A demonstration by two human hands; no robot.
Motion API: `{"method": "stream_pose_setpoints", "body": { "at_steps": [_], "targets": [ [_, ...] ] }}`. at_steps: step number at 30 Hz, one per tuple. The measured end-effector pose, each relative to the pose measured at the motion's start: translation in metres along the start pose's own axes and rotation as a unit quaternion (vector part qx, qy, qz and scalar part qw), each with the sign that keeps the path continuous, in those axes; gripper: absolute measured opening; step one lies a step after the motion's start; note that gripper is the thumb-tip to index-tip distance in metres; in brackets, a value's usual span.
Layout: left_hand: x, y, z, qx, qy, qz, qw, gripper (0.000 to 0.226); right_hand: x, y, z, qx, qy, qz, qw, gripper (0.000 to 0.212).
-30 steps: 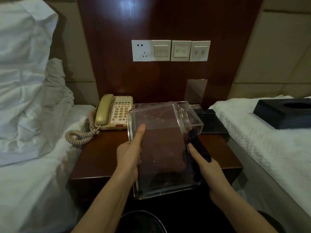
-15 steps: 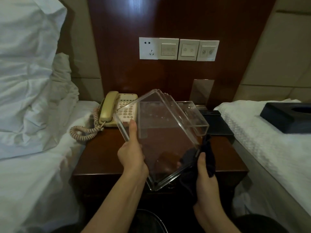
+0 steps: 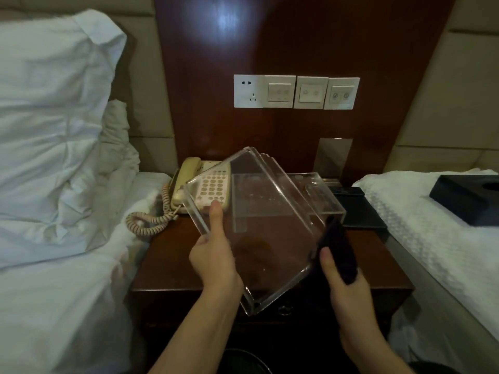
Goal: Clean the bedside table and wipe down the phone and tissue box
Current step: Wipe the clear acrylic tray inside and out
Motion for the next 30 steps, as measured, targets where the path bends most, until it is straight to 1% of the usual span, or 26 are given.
{"method": "stream_pose_setpoints", "body": {
  "at_steps": [2,3,5,7,8,10,12,14,16,17,18,20,21,22,24,27,28,30],
  "targets": [
    [-0.001,0.002,0.004,0.016,-0.009,0.040,0.999,0.061,0.016,0.008,0.012,0.012,0.052,-0.031,0.998,0.045],
    [-0.001,0.002,0.006,0.025,-0.011,0.061,0.998,0.059,0.022,0.012,0.019,0.029,0.063,-0.054,0.996,0.037],
    [0.001,0.000,0.006,0.051,-0.014,0.105,0.993,0.057,0.034,0.014,0.030,0.091,0.049,-0.105,0.989,0.023],
    [0.003,-0.002,0.005,0.076,-0.014,0.145,0.986,0.056,0.039,0.014,0.036,0.144,0.019,-0.137,0.980,0.027],
    [0.005,-0.003,0.004,0.086,-0.011,0.157,0.984,0.055,0.039,0.015,0.037,0.152,0.000,-0.140,0.978,0.030],
    [0.008,-0.005,0.003,0.104,-0.019,0.182,0.978,0.055,0.038,0.018,0.038,0.140,-0.014,-0.128,0.982,0.032],
    [0.010,-0.009,0.000,0.112,-0.041,0.231,0.966,0.063,0.040,0.022,0.038,0.121,-0.002,-0.122,0.985,0.036],
    [0.009,-0.013,-0.004,0.107,-0.078,0.272,0.953,0.079,0.046,0.025,0.037,0.106,0.027,-0.132,0.985,0.036],
    [0.003,-0.016,-0.011,0.097,-0.112,0.317,0.937,0.110,0.057,0.027,0.036,0.107,0.077,-0.164,0.978,0.031],
    [-0.004,-0.017,-0.015,0.095,-0.148,0.337,0.925,0.120,0.064,0.026,0.035,0.118,0.103,-0.177,0.972,0.029],
    [-0.011,-0.017,-0.021,0.095,-0.199,0.350,0.911,0.122,0.071,0.026,0.034,0.136,0.125,-0.189,0.964,0.027],
    [-0.025,-0.018,-0.029,0.094,-0.312,0.354,0.877,0.114,0.085,0.023,0.031,0.178,0.158,-0.199,0.951,0.019],
    [-0.031,-0.020,-0.033,0.094,-0.352,0.357,0.860,0.108,0.092,0.021,0.031,0.197,0.173,-0.202,0.943,0.016],
    [-0.035,-0.022,-0.036,0.096,-0.375,0.364,0.847,0.104,0.098,0.019,0.031,0.214,0.189,-0.210,0.935,0.013],
    [-0.042,-0.029,-0.044,0.112,-0.378,0.382,0.836,0.099,0.110,0.016,0.032,0.235,0.219,-0.231,0.918,0.016],
    [-0.052,-0.037,-0.050,0.126,-0.351,0.404,0.835,0.093,0.121,0.013,0.034,0.245,0.282,-0.290,0.881,0.030],
    [-0.057,-0.038,-0.051,0.124,-0.338,0.401,0.843,0.093,0.124,0.012,0.035,0.242,0.311,-0.314,0.864,0.033],
    [-0.065,-0.038,-0.049,0.126,-0.277,0.377,0.875,0.099,0.128,0.009,0.036,0.250,0.371,-0.346,0.825,0.030]
  ]
}}
Point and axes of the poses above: each hand's wrist, its own z-axis towards the middle knuckle, its own y-axis out of the back of the hand, x = y × z, the point moved 2 cm from there along z, towards the middle knuckle, and after that the axes turned 12 degrees about y, right-handed, at the moved point
